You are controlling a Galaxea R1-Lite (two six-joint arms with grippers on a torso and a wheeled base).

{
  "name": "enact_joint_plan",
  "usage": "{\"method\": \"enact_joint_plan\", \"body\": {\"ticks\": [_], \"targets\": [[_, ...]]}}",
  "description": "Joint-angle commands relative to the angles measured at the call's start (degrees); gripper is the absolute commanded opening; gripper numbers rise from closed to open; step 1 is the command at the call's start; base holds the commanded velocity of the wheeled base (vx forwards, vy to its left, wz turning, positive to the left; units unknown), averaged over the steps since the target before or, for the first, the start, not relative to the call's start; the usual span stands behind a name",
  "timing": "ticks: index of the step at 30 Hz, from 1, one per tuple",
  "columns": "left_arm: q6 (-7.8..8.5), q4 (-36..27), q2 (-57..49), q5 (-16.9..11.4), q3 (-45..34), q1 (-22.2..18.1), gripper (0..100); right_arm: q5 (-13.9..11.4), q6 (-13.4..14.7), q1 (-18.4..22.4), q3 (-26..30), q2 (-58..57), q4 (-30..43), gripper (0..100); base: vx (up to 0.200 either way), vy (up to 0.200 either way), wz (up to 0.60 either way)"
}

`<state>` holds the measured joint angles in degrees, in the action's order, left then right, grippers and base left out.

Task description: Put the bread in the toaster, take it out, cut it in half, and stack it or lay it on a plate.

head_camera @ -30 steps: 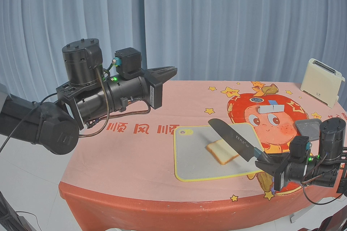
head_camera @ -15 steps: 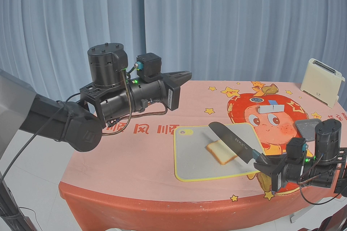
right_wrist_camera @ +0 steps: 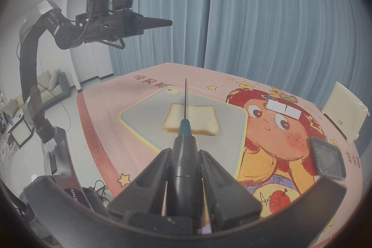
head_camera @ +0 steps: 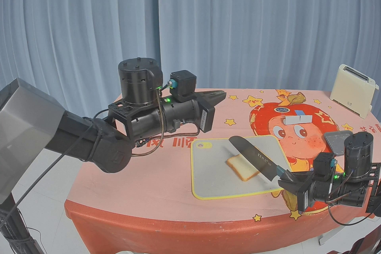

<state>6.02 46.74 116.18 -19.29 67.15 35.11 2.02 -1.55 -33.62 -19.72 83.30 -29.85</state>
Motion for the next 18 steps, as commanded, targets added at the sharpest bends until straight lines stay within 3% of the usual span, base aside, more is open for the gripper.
{"method": "enact_joint_plan", "body": {"ticks": [1, 18], "targets": [[0.04, 0.0, 2.4, -0.1, 1.1, 1.6, 0, 0.1, 0.0, 0.0, -0.1, 0.0, 0.0, 0, 0.0, 0.0, 0.0], [0.04, 0.1, 6.0, -1.2, 3.7, 2.7, 0, 0.5, 0.0, 0.0, -0.1, 0.2, 0.0, 0, 0.0, 0.0, 0.0]]}}
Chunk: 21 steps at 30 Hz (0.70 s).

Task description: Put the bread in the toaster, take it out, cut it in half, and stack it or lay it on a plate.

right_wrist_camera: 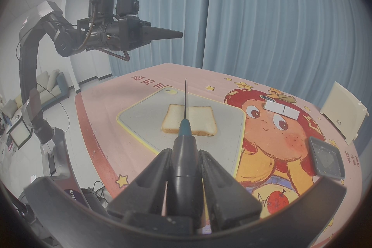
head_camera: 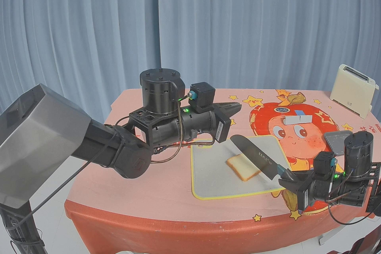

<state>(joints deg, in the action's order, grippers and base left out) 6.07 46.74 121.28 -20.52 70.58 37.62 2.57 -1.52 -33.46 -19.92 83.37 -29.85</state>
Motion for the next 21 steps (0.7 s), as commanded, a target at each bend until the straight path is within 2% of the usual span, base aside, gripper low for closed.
{"method": "enact_joint_plan", "body": {"ticks": [1, 21], "targets": [[-0.01, 0.1, 1.2, 0.0, 0.4, 0.2, 0, 0.0, -0.1, -0.1, 0.1, 0.1, 0.0, 0, 0.0, 0.0, 0.0], [-0.09, 1.2, 4.6, -0.1, 2.7, 0.2, 0, 0.1, -0.1, -0.2, 0.2, 0.1, 0.0, 0, 0.0, 0.0, 0.0]]}}
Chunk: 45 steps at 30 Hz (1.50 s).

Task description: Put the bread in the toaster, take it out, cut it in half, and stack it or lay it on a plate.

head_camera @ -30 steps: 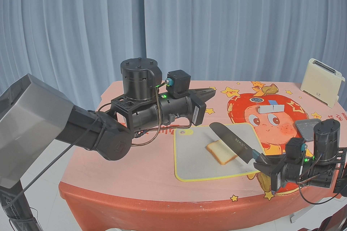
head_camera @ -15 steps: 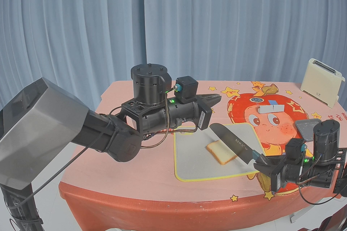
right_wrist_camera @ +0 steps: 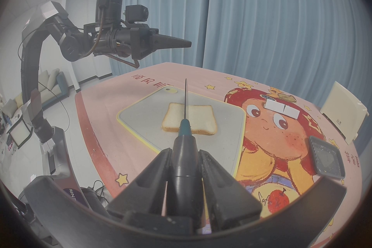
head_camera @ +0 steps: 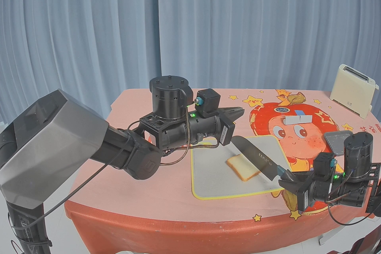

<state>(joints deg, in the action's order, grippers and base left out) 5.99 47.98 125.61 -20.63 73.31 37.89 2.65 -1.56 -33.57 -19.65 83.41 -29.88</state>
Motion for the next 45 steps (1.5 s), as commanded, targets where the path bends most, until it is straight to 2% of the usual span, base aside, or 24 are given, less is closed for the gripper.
{"method": "enact_joint_plan", "body": {"ticks": [1, 15, 18, 19, 22, 25, 29, 36, 43, 45], "targets": [[-0.01, 0.1, 0.2, 0.0, 0.0, -0.1, 0, 0.0, 0.0, -0.1, 0.0, 0.0, 0.0, 0, 0.0, 0.0, 0.0], [-0.54, 2.5, 1.9, 0.1, -0.9, -0.1, 0, 0.0, 0.0, 0.0, 0.0, 0.0, 0.0, 0, 0.0, 0.0, 0.0], [-1.5, 2.6, 1.9, 0.1, -0.8, -0.2, 0, 0.0, 0.0, -0.1, 0.0, 0.0, 0.0, 0, 0.0, 0.0, 0.0], [-2.91, 3.8, 1.9, 0.1, -0.4, -0.1, 0, 0.0, 0.0, 0.0, 0.0, 0.1, 0.0, 0, 0.0, 0.0, 0.0], [-5.37, 6.9, 2.1, 0.4, -0.3, -0.2, 0, 0.0, 0.0, 0.0, 0.0, 0.4, 0.0, 0, 0.0, 0.0, 0.0], [-7.13, 9.7, 3.7, 0.6, -0.4, -0.3, 0, 0.0, 0.0, -0.1, 0.0, 0.6, 0.0, 0, 0.0, 0.0, 0.0], [-8.18, 12.4, 4.4, 0.6, -0.9, -0.2, 0, 0.0, 0.0, -0.1, 0.0, 0.7, 0.0, 0, 0.0, 0.0, 0.0], [-9.33, 12.8, 4.3, 0.1, -2.9, 1.3, 0, 0.0, 0.0, 0.0, 0.0, 0.6, 0.0, 0, 0.0, 0.0, 0.0], [-9.15, 12.9, 5.1, 0.1, -4.9, 1.4, 0, 0.3, 0.0, 0.0, 0.0, 0.6, 0.0, 0, 0.0, 0.0, 0.0], [-9.33, 15.7, 6.6, 0.0, -5.6, 1.4, 0, 0.7, 0.0, 0.0, 0.0, 0.4, 0.0, 0, 0.0, 0.0, 0.0]]}}
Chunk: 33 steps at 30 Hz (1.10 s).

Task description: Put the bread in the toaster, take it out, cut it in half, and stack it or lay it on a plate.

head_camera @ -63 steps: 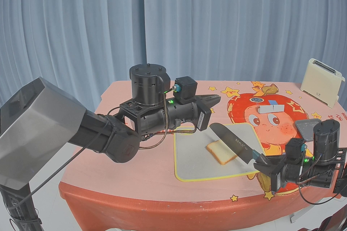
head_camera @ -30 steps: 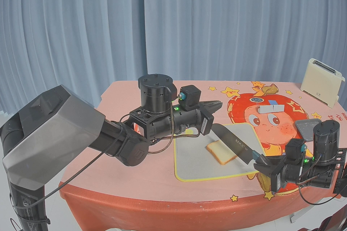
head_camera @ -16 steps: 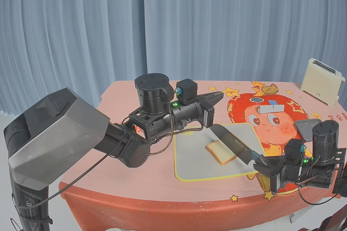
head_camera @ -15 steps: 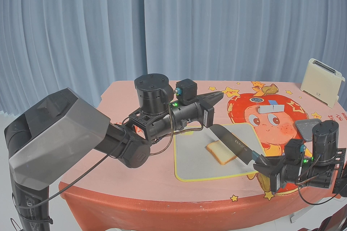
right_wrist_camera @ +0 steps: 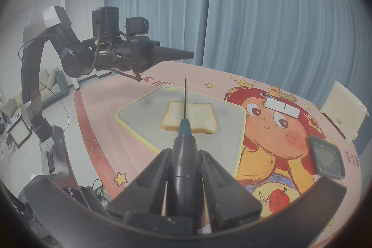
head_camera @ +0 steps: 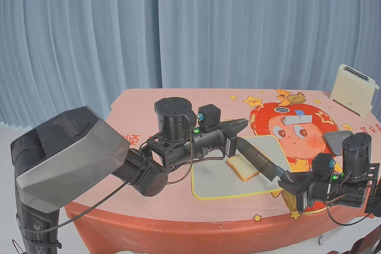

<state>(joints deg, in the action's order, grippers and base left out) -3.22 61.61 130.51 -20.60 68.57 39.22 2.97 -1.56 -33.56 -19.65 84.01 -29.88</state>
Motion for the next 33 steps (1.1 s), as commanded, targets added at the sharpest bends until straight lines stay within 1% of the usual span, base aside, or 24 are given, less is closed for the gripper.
{"method": "enact_joint_plan", "body": {"ticks": [1, 4, 6, 12, 33], "targets": [[-0.12, 3.0, 1.9, -0.1, -0.7, 0.1, 0, 0.4, 0.0, 0.0, 0.0, -0.2, 0.0, 0, 0.0, 0.0, 0.0], [-0.21, 3.3, 2.5, -0.1, -0.8, 0.2, 0, 0.4, 0.0, 0.0, 0.0, -0.2, 0.0, 0, 0.0, 0.0, 0.0], [-0.3, 3.3, 2.6, -0.1, -0.9, 1.4, 0, 0.4, 0.0, 0.0, 0.0, -0.1, 0.0, 0, 0.0, 0.0, 0.0], [-1.79, 3.3, 2.2, -0.2, 0.2, 2.6, 0, 0.8, 0.3, 0.0, -0.3, -0.4, -0.1, 0, 0.0, 0.0, 0.0], [-1.7, 3.7, 4.6, 0.0, 0.8, 2.5, 0, 0.8, 0.4, -0.2, -0.1, 0.0, -0.1, 0, 0.0, 0.0, 0.0]]}}
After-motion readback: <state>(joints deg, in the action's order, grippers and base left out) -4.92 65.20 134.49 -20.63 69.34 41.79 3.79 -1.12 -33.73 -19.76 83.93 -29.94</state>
